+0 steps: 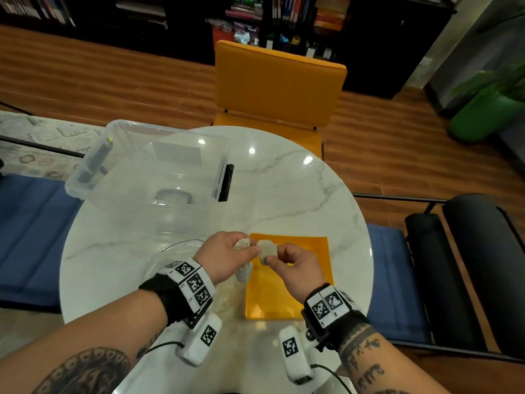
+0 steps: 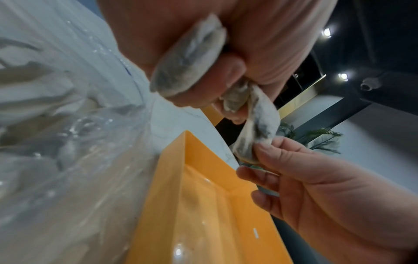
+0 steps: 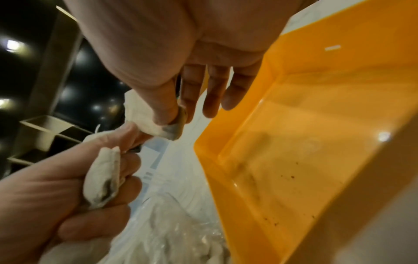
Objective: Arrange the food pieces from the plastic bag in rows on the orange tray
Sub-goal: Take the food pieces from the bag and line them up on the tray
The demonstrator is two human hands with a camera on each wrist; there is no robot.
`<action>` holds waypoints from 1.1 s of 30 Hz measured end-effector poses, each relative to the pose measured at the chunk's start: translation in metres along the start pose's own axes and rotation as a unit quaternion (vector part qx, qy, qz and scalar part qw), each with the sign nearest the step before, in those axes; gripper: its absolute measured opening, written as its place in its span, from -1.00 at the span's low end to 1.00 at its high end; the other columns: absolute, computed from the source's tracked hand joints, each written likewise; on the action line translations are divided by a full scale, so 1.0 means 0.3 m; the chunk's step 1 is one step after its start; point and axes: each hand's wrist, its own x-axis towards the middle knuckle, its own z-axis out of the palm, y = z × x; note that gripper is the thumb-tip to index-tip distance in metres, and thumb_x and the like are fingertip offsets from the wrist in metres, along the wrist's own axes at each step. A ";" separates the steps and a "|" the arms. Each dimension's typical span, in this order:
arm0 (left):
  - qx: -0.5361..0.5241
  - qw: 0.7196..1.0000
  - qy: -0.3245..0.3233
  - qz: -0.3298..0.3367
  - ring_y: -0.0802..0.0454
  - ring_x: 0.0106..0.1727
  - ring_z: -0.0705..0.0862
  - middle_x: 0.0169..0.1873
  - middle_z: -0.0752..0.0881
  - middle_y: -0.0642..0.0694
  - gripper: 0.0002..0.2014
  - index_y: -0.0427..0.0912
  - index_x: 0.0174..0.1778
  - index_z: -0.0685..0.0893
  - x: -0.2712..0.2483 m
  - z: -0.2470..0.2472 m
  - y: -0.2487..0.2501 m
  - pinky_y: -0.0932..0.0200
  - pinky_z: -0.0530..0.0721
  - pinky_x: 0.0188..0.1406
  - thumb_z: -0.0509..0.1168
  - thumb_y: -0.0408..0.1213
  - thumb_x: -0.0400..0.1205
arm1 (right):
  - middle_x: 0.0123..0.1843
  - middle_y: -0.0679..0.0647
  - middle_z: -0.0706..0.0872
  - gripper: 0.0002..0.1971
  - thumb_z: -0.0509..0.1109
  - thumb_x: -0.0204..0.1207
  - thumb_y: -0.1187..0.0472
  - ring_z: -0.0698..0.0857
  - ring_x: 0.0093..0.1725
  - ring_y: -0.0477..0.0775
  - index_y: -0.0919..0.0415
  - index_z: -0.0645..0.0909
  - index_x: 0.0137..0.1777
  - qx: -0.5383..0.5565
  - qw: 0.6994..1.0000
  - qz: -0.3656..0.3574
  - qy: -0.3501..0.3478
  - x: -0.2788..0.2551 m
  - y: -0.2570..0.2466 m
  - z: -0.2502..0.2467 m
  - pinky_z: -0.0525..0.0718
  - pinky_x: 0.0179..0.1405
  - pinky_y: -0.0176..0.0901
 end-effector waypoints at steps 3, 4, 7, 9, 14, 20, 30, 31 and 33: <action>0.129 0.991 0.003 -0.022 0.08 0.00 0.75 -0.11 0.82 0.06 -0.83 0.00 -0.03 0.81 0.022 -0.005 -0.027 0.05 0.69 0.11 0.40 -0.04 0.58 | -0.36 -0.19 0.69 -0.87 0.56 0.50 0.09 0.59 -0.34 -0.21 -0.06 0.71 -0.26 -0.054 0.997 0.055 0.002 0.055 0.053 0.000 0.50 -0.22 -0.26; 0.163 0.986 0.000 -0.030 0.02 0.04 0.74 -0.06 0.81 0.01 -0.78 -0.05 0.02 0.80 0.028 -0.003 -0.033 0.03 0.68 0.13 0.38 -0.05 0.59 | -0.34 -0.18 0.69 -0.87 0.56 0.50 0.07 0.60 -0.33 -0.19 -0.06 0.70 -0.25 -0.069 0.995 0.074 -0.003 0.075 0.070 0.005 0.50 -0.23 -0.25; 0.214 0.975 -0.013 -0.057 -0.07 0.10 0.72 0.02 0.79 -0.09 -0.70 -0.14 0.11 0.77 0.044 0.013 -0.049 0.04 0.68 0.12 0.35 -0.04 0.60 | -0.35 -0.16 0.67 -0.86 0.55 0.50 0.04 0.60 -0.33 -0.10 -0.06 0.68 -0.26 -0.132 0.985 0.109 -0.024 0.131 0.087 0.038 0.47 -0.35 -0.25; 0.234 0.970 -0.023 -0.066 -0.07 0.16 0.70 0.09 0.76 -0.07 -0.66 -0.06 0.19 0.74 0.053 0.028 -0.061 0.11 0.63 0.07 0.34 0.03 0.59 | -0.39 -0.16 0.63 -0.80 0.53 0.51 0.03 0.60 -0.32 -0.03 -0.05 0.64 -0.32 -0.160 0.979 0.124 -0.032 0.169 0.090 0.064 0.46 -0.38 -0.22; 0.273 0.958 -0.051 -0.070 -0.06 0.15 0.70 0.08 0.77 -0.05 -0.67 0.04 0.22 0.73 0.069 0.051 -0.095 0.12 0.66 0.03 0.32 0.04 0.58 | -0.25 -0.03 0.74 -0.78 0.51 0.50 -0.06 0.63 -0.29 -0.02 0.08 0.73 -0.15 -0.212 0.962 0.166 -0.044 0.230 0.101 0.107 0.51 -0.39 -0.24; 0.261 0.961 -0.053 -0.071 -0.05 0.15 0.72 0.14 0.77 -0.05 -0.60 0.20 0.35 0.67 0.078 0.056 -0.121 0.08 0.71 0.08 0.31 0.10 0.58 | -0.15 -0.10 0.77 -0.76 0.51 0.48 -0.15 0.73 -0.09 0.02 -0.02 0.79 -0.03 -0.194 0.962 0.190 -0.028 0.257 0.131 0.132 0.63 -0.13 -0.17; 0.262 0.962 -0.050 -0.057 -0.03 0.22 0.69 0.26 0.73 -0.03 -0.59 0.25 0.40 0.62 0.082 0.061 -0.134 0.15 0.67 0.11 0.30 0.10 0.61 | 0.11 -0.02 0.81 -0.72 0.56 0.46 -0.07 0.73 0.08 0.05 -0.01 0.78 0.12 -0.186 0.959 0.216 0.011 0.274 0.142 0.133 0.69 0.07 -0.11; 0.262 0.962 -0.050 -0.057 -0.03 0.24 0.69 0.27 0.72 -0.03 -0.59 0.24 0.41 0.62 0.082 0.062 -0.134 0.15 0.65 0.11 0.31 0.09 0.61 | 0.11 -0.01 0.81 -0.72 0.56 0.46 -0.06 0.73 0.06 0.05 -0.01 0.78 0.12 -0.187 0.958 0.217 0.010 0.273 0.136 0.133 0.68 0.03 -0.13; 0.261 0.962 -0.046 -0.065 -0.03 0.21 0.69 0.25 0.72 -0.03 -0.59 0.18 0.39 0.63 0.078 0.061 -0.128 0.17 0.63 0.06 0.32 0.09 0.60 | 0.10 0.00 0.81 -0.71 0.57 0.45 -0.06 0.73 0.03 0.04 -0.01 0.78 0.12 -0.188 0.957 0.221 0.011 0.268 0.120 0.130 0.66 -0.03 -0.15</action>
